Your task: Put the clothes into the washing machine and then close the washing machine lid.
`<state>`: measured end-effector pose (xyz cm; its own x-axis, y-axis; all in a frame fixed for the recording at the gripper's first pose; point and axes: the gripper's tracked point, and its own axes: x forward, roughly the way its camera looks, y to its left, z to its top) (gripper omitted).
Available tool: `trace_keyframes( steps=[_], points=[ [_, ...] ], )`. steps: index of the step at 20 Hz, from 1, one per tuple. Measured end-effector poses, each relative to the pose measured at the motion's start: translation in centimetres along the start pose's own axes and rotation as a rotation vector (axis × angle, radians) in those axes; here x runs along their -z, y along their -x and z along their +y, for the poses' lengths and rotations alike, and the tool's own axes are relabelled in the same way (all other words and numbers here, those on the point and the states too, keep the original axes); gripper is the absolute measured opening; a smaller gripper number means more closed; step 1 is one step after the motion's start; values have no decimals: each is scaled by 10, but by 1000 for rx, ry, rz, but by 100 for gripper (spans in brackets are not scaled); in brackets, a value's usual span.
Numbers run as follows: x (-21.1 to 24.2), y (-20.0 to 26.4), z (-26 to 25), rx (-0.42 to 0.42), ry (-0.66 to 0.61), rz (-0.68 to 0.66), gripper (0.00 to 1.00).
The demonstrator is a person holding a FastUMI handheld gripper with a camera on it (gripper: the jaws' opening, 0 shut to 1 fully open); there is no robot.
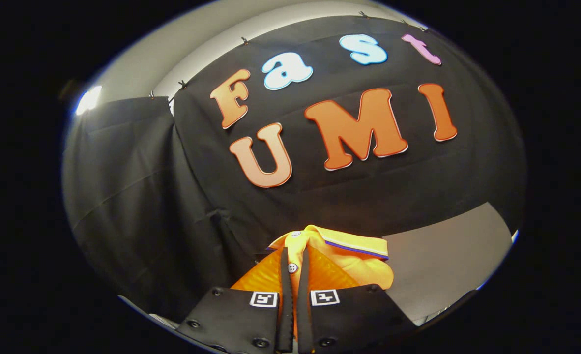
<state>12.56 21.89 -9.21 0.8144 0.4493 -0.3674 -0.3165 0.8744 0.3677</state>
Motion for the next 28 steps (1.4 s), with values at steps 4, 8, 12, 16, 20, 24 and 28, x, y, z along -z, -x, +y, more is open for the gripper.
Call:
trace_keyframes(
  steps=[4,8,12,16,20,24,28],
  points=[
    [41,-41,13,-32,-24,78,11],
    [85,-79,19,-46,-32,146,11],
    [121,-114,19,-41,-33,201,11],
    [150,-141,18,-36,-42,254,11],
    [170,-159,12,-20,-49,280,11],
    [192,-177,0,5,-59,319,11],
    [227,-197,-15,33,-62,375,11]
  ],
)
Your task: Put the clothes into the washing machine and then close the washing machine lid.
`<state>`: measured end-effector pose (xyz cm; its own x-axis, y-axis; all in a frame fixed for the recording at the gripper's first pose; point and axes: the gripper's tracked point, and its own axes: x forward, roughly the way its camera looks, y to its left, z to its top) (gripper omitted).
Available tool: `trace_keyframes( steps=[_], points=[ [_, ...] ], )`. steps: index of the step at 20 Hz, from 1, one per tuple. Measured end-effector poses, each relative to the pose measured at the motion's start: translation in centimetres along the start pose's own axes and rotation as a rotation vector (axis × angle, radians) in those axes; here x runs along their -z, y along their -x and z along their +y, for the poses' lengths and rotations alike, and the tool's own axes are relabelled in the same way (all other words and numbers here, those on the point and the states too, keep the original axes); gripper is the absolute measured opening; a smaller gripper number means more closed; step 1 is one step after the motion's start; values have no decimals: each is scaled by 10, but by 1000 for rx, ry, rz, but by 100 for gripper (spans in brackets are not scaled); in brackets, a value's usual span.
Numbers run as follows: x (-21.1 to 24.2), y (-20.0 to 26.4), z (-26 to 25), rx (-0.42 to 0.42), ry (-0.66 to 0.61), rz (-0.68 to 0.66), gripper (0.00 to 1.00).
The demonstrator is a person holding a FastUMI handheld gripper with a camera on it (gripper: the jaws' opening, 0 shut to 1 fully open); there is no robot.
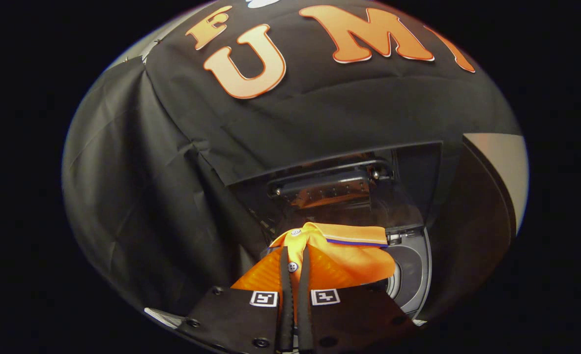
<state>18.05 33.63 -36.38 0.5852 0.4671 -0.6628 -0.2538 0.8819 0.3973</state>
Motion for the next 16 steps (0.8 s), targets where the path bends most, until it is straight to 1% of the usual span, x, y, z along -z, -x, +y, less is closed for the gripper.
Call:
trace_keyframes(
  steps=[3,8,14,16],
  points=[
    [20,-28,-13,19,-22,39,11],
    [53,-61,-32,56,-61,106,11],
    [82,-88,-54,100,-84,143,11],
    [97,-96,-62,125,-66,158,11]
  ],
)
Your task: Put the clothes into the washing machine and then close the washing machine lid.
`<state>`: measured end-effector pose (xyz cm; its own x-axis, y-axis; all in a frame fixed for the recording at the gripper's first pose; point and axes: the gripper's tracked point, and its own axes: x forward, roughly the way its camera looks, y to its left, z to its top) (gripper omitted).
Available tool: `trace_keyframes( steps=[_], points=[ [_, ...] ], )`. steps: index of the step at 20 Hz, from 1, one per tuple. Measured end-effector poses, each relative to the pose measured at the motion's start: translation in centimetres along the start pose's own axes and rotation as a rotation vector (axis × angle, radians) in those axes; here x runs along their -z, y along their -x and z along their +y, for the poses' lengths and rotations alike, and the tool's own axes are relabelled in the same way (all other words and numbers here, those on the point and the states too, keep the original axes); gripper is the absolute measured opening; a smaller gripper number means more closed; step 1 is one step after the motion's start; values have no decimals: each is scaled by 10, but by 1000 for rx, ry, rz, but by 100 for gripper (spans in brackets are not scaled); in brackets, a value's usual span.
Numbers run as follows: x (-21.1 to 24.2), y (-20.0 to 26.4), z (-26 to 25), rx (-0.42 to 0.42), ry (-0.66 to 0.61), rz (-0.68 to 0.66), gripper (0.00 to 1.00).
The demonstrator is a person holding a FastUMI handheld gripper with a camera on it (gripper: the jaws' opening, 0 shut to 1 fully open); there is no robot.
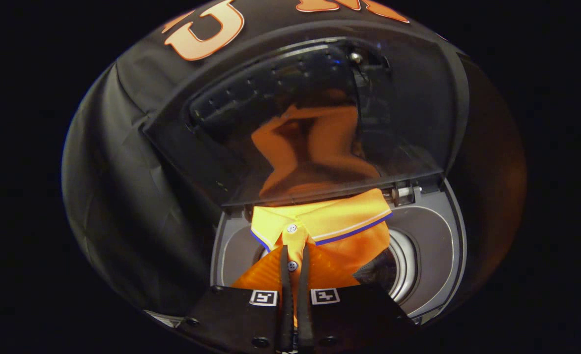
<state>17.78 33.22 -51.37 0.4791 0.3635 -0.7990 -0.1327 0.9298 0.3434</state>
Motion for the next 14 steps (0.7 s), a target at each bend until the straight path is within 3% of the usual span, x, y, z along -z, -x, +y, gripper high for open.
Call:
trace_keyframes(
  steps=[6,14],
  points=[
    [45,-30,-17,58,-1,75,11],
    [69,-62,-29,129,41,153,12]
  ],
)
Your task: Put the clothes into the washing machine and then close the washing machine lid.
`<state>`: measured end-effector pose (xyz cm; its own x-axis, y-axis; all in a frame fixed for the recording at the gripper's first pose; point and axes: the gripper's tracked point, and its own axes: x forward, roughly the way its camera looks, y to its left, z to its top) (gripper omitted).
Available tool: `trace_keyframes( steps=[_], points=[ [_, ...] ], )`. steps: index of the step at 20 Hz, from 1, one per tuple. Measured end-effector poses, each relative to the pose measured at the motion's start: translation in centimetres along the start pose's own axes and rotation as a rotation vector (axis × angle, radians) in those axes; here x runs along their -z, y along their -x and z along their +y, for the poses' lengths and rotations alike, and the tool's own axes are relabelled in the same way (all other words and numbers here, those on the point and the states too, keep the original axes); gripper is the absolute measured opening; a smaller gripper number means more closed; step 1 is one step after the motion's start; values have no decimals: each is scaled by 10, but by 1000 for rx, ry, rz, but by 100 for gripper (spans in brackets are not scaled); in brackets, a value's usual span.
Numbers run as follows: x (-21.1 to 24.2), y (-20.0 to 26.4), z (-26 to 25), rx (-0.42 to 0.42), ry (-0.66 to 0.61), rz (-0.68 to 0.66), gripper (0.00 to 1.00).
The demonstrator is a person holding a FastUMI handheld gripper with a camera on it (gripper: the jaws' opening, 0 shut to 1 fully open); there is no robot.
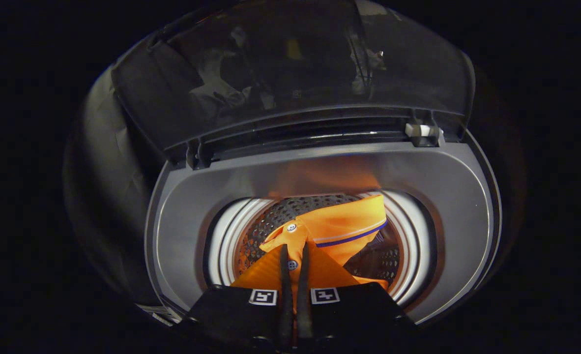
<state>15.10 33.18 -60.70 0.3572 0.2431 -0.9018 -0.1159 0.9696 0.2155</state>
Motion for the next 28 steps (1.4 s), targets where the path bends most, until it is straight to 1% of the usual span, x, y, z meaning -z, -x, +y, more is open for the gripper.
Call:
trace_keyframes(
  steps=[2,5,8,11,12,16,20,22,28],
  points=[
    [3,-4,0,7,-6,12,12],
    [7,-8,-7,44,-10,29,15],
    [16,-10,-8,36,-45,55,18],
    [19,-11,-12,50,-63,57,22],
    [19,-8,-14,57,-63,45,29],
    [18,4,-17,71,-27,34,64],
    [16,19,-17,70,-23,12,99],
    [14,29,-16,79,-15,13,99],
    [-5,61,-5,56,19,-35,99]
  ],
)
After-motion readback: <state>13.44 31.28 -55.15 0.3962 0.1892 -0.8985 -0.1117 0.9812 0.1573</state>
